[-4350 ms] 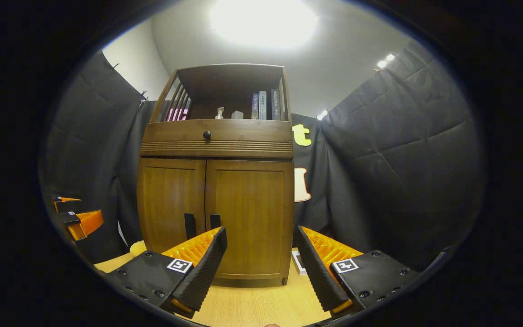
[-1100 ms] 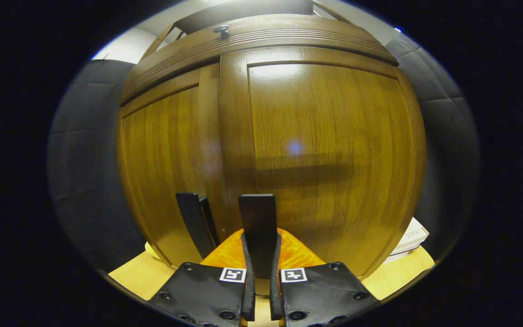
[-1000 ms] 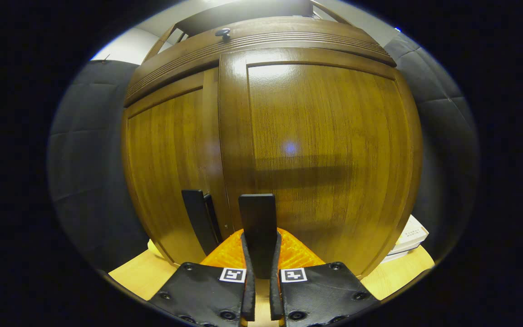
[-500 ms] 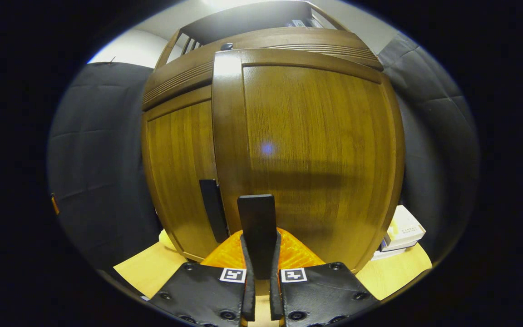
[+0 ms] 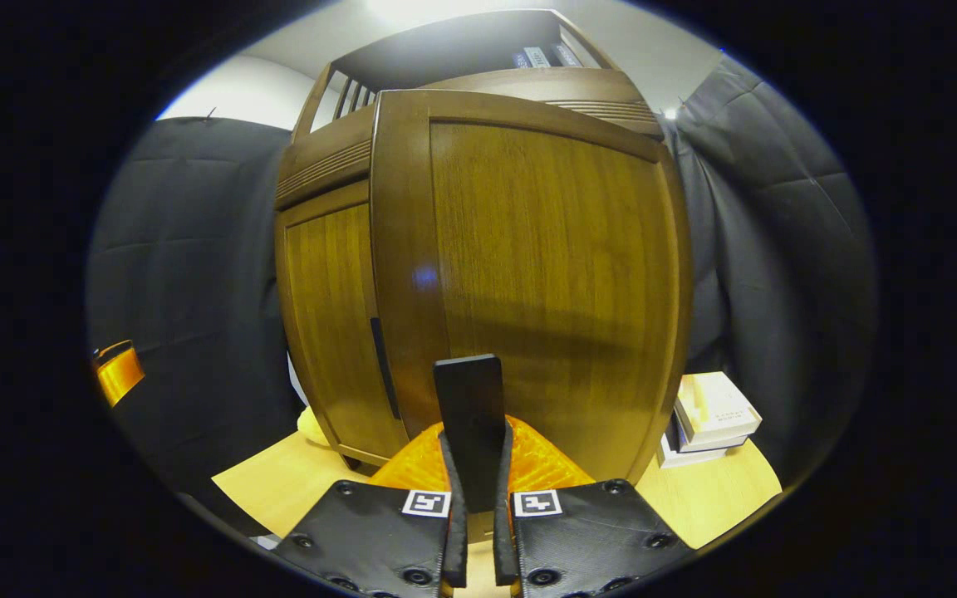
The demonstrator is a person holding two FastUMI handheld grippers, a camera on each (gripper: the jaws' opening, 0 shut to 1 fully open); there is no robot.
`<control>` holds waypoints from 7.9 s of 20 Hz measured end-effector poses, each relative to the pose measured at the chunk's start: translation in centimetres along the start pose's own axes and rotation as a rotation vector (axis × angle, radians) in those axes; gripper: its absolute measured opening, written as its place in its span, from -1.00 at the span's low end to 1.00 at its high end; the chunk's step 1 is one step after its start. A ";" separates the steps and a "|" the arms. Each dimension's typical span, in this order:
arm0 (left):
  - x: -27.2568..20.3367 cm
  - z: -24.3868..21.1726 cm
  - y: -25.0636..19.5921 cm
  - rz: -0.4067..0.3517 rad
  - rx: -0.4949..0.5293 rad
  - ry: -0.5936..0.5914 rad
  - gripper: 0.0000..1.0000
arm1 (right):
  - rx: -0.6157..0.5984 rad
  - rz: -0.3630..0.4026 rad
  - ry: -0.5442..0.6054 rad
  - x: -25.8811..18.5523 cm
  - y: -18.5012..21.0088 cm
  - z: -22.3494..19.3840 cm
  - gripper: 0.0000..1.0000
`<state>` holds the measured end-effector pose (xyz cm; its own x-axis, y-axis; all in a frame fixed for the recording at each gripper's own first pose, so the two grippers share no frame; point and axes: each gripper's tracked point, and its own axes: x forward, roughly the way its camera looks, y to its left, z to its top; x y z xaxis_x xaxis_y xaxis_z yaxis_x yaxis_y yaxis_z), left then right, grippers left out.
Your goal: Open the right door of the double-door shoe cabinet with the right hand, and open the left door with the left hand.
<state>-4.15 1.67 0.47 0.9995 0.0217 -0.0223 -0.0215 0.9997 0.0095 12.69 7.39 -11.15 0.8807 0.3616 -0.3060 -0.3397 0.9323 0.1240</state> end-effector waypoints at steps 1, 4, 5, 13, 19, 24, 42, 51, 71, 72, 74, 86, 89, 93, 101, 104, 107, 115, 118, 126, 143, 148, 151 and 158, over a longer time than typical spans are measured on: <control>-0.1 0.1 -0.1 -0.015 0.003 -0.004 0.92 | 0.001 -0.002 0.000 -0.6 -0.3 -0.1 -0.72; 0.3 0.4 -1.2 -0.067 0.001 -0.018 0.92 | -0.002 -0.014 0.003 -2.1 -1.4 -0.3 -0.72; 0.4 0.3 -1.6 -0.082 -0.002 -0.019 0.92 | -0.002 -0.018 0.004 -2.5 -1.7 -0.4 -0.72; 1.4 0.3 -2.8 -0.158 -0.028 -0.013 0.92 | -0.003 -0.059 0.018 -5.9 -4.6 -0.6 -0.73; 1.6 0.3 -3.2 -0.184 -0.036 0.000 0.90 | -0.006 -0.085 0.019 -7.9 -7.2 -0.7 -0.73; 1.7 0.2 -3.4 -0.213 -0.023 0.000 0.90 | -0.002 -0.134 0.012 -9.6 -9.8 -0.8 -0.74; 1.9 0.5 -4.0 -0.259 0.002 -0.010 0.90 | 0.016 -0.325 -0.018 -14.2 -18.9 -0.2 -1.00; 2.0 -0.3 -3.5 -0.226 0.015 -0.002 0.87 | -0.035 -0.407 -0.057 -18.8 -18.9 0.8 -0.98; 3.0 -3.1 -2.3 -0.174 0.031 0.085 0.90 | -0.043 -0.509 -0.152 -25.3 -14.8 1.6 0.92; 2.9 -3.3 -2.3 -0.174 0.027 0.094 0.92 | -0.041 -0.512 -0.149 -25.3 -14.9 1.5 0.84; 2.8 -3.6 -2.4 -0.175 0.026 0.116 0.92 | -0.044 -0.523 -0.136 -25.2 -15.1 1.1 0.84; 3.5 -4.4 -4.1 -0.184 -0.011 0.134 -0.36 | -0.047 -0.492 -0.081 -23.6 -15.4 -0.6 0.92; 3.4 -4.3 -3.7 -0.167 -0.034 0.154 -0.59 | -0.047 -0.458 -0.082 -22.7 -15.5 -0.7 0.92; 2.4 -4.0 -3.5 -0.157 -0.047 0.167 -0.68 | -0.047 -0.399 -0.089 -21.5 -15.5 -0.7 0.92; -1.3 -3.4 -2.0 -0.134 -0.054 0.161 -0.74 | -0.045 -0.312 -0.110 -19.9 -14.5 -0.6 0.84; -3.4 -3.3 -1.1 -0.147 -0.069 0.170 -0.69 | -0.043 -0.298 -0.119 -19.5 -13.5 -0.4 0.92; -4.7 -3.1 -0.3 -0.156 -0.069 0.176 -0.65 | -0.028 -0.274 -0.124 -19.3 -11.6 0.0 0.86; -9.1 -2.7 3.3 -0.170 -0.077 0.183 -0.65 | -0.037 -0.259 -0.131 -20.0 -8.6 0.0 0.92; -10.8 -2.5 4.8 -0.160 -0.075 0.174 -0.67 | -0.034 -0.251 -0.143 -20.2 -7.5 0.5 0.84; -14.2 -2.3 8.5 -0.135 -0.042 0.165 -0.67 | -0.051 -0.206 -0.142 -19.5 -4.7 0.4 0.92; -18.8 -1.5 17.5 -0.015 -0.009 0.145 -0.72 | -0.059 -0.156 -0.143 -19.0 -0.5 0.8 0.92; -19.9 -1.8 20.5 0.039 -0.024 0.151 -0.81 | -0.065 -0.155 -0.142 -19.2 -0.1 0.9 0.92; -20.9 -1.7 22.4 0.080 -0.013 0.143 -0.70 | -0.071 -0.160 -0.150 -19.6 0.0 1.0 0.92; -24.4 -0.9 27.5 0.178 -0.020 0.132 -0.81 | -0.074 -0.187 -0.168 -20.5 -1.1 1.6 0.84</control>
<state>-29.14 28.68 0.37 0.9682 0.1979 -0.1529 -0.1995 0.9799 0.0048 -4.45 -1.04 -3.54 0.9709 0.1823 -0.1553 -0.1832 0.9830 0.0088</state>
